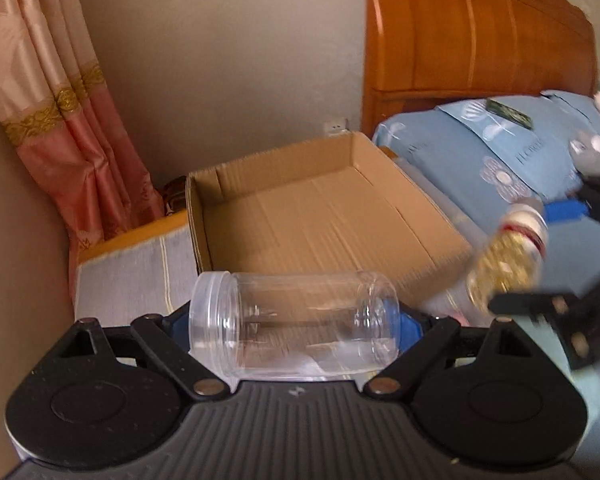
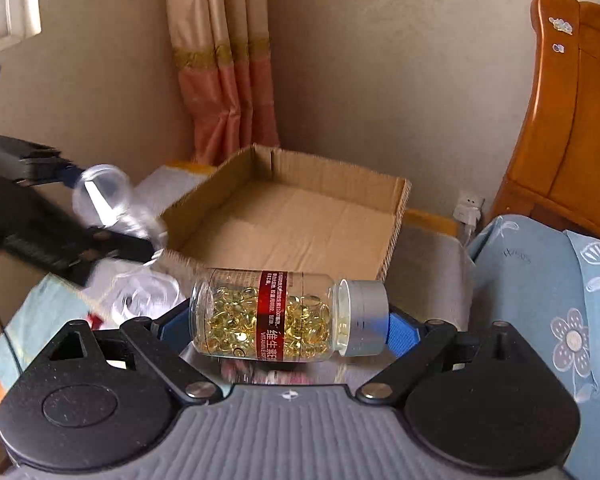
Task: Organize rigid objects
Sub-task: 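Lower the clear jar into the cardboard box and open left gripper while right releases the bottle there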
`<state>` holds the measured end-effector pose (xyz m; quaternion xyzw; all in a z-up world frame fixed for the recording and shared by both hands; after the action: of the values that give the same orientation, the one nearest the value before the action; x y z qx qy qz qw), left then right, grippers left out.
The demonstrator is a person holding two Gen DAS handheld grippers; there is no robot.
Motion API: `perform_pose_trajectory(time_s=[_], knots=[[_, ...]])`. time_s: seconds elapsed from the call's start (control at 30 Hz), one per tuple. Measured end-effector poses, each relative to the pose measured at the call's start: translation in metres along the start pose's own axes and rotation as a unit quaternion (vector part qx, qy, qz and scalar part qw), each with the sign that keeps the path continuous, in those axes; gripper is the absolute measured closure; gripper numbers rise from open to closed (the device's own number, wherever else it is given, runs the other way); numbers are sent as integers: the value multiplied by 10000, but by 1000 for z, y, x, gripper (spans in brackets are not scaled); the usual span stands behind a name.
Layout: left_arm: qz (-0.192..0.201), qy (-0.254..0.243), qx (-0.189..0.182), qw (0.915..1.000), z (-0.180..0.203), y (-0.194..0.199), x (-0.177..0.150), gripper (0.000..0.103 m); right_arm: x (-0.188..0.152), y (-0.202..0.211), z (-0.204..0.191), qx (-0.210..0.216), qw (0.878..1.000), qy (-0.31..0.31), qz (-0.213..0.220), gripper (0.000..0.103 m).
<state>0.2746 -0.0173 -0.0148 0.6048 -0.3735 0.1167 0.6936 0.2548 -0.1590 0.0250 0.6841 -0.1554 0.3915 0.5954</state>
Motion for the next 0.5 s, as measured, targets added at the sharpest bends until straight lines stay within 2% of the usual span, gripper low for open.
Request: perform_pose_trajectory(time_s=[0.23,0.4,0.5], knots=[[-206,209,125,9995,-24,-57,43,12,23,-24,7,-150,9998,74,-90,7],[-204,296,294,9989,-35,-92,61,12,30,-35,13,-216,9997,36,-140,7],[-266,533,235,9979,-44,-110,67,11,32,-43,16,-265,9994,32,-204,7]])
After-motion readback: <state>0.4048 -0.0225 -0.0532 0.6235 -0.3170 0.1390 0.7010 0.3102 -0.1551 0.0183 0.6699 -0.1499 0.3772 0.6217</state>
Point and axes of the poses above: each gripper's, at about its wrist camera, not at the fingertips, and y roughly against the way its jaws point, z to its right, x to its top, the point moved 7 cm from there along -y, roughly the way its jaws point, and after that the axes turned 3 degrees about -x, right-handed, at the moved point
